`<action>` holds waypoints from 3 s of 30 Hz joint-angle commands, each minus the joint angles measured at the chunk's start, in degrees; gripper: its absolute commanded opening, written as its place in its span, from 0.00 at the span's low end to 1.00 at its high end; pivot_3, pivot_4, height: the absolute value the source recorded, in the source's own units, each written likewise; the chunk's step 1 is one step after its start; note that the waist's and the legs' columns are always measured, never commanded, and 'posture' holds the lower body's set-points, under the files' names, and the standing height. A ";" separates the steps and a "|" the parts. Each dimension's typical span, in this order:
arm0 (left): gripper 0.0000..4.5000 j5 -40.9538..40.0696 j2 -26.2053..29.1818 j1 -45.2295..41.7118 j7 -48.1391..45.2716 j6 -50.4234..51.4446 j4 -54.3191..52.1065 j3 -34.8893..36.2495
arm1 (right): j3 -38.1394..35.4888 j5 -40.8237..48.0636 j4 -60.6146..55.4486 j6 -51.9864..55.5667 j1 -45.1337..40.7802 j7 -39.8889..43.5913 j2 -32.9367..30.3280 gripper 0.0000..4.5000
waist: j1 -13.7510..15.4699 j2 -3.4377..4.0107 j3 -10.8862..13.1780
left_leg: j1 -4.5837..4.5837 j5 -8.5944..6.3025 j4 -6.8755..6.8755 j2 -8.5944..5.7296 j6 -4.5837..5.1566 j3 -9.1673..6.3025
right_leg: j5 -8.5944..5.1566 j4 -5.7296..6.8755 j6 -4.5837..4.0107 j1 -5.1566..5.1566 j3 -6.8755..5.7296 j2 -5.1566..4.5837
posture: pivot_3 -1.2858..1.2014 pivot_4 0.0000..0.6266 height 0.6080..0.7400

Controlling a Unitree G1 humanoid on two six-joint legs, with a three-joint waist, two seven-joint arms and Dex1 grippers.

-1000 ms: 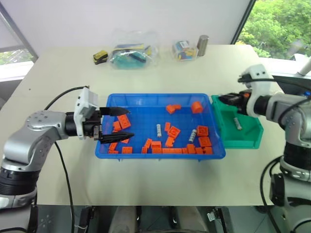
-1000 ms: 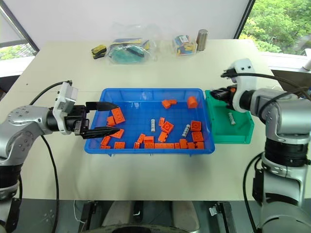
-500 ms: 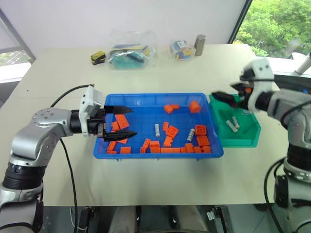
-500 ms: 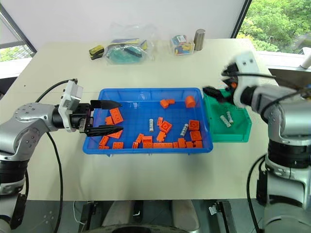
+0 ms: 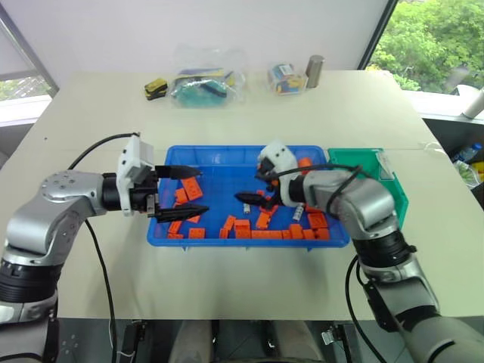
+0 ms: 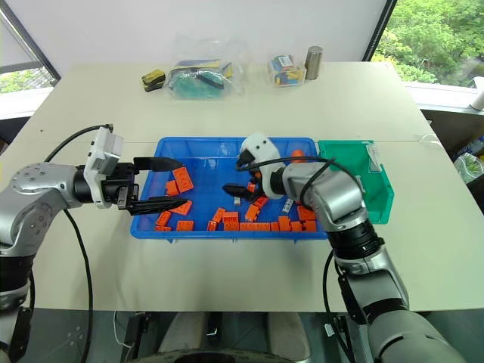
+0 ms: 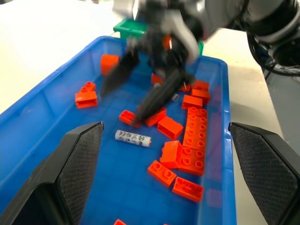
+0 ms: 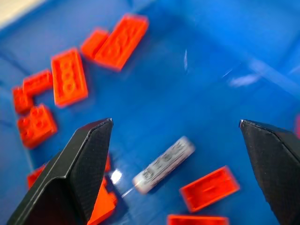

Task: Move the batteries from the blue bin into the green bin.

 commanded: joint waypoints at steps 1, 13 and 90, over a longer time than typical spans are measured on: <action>1.00 -1.46 1.00 0.83 0.66 0.66 -2.60 2.42 | 0.10 -0.78 0.59 -1.62 -0.29 -0.60 0.63 0.99 | -0.03 0.00 0.00 | 0.00 0.00 0.00 0.00 0.00 0.00 | 0.00 0.00 0.00 0.00 0.00 0.00 | 0.52 0.24 1.00; 1.00 -1.76 1.32 0.37 1.48 1.21 -2.53 2.67 | 3.51 -1.73 1.50 -2.66 0.73 0.45 0.52 0.99 | -0.03 0.00 0.00 | 0.01 0.00 0.00 0.02 0.00 0.00 | 0.00 0.00 0.00 0.00 -0.01 0.02 | 0.52 0.24 1.00; 1.00 0.04 0.53 -1.21 0.14 -1.54 0.69 1.34 | 0.43 -4.97 3.03 -1.74 -3.83 1.86 4.55 0.16 | -0.01 -0.03 -0.02 | 0.04 0.00 0.00 0.08 0.00 0.01 | 0.02 0.07 -0.04 -0.04 -0.03 0.09 | 0.52 0.24 1.00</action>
